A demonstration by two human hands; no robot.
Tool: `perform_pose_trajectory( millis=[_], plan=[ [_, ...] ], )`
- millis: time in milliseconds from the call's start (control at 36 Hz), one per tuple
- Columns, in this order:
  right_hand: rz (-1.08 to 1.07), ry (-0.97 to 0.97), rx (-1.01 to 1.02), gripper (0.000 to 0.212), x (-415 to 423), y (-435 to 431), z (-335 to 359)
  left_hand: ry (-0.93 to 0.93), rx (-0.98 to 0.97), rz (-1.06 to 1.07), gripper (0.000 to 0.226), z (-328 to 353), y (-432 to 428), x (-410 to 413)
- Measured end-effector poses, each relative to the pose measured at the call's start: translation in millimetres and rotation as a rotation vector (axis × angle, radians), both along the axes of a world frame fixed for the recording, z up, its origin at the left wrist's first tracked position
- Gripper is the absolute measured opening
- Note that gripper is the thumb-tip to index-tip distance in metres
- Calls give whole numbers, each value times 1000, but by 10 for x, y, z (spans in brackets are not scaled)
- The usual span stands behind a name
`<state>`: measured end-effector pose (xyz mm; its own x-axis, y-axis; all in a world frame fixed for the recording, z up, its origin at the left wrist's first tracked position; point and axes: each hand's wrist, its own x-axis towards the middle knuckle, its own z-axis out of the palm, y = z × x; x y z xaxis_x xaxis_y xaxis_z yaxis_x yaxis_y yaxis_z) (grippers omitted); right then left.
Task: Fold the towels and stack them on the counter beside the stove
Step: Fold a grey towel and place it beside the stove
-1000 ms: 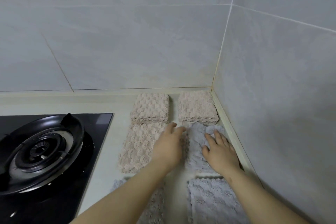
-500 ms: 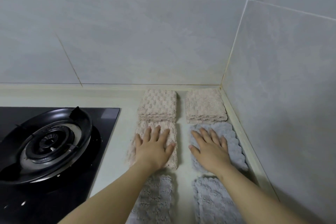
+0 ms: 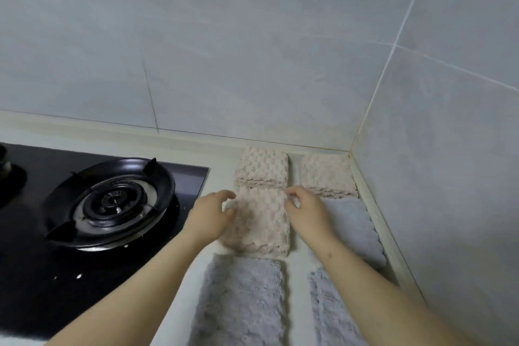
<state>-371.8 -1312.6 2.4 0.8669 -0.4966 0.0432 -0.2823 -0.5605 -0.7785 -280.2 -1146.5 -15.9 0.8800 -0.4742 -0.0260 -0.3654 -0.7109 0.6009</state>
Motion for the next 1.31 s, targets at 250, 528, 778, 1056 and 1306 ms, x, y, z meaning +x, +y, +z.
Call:
perform_pose_trajectory(
  millis=[250, 528, 778, 1056, 1306],
  plan=[
    [326, -15, 80, 21, 457, 1353, 191, 75, -222, 342, 32, 383, 1375, -139],
    [776, 92, 157, 19, 783, 3558, 89, -26, -347, 869, 19, 286, 3520, -403],
    [1004, 149, 161, 21, 1029, 5684, 20, -62, -428, 1096, 16, 229, 5593, -531],
    [1114, 217, 209, 17, 1272, 7492, -29, -6, -469, 1300, 17, 261, 7417, -498],
    [1116, 258, 232, 20, 1828, 8287, -144, 21, -564, 1326, 17, 210, 8231, 74]
  ],
)
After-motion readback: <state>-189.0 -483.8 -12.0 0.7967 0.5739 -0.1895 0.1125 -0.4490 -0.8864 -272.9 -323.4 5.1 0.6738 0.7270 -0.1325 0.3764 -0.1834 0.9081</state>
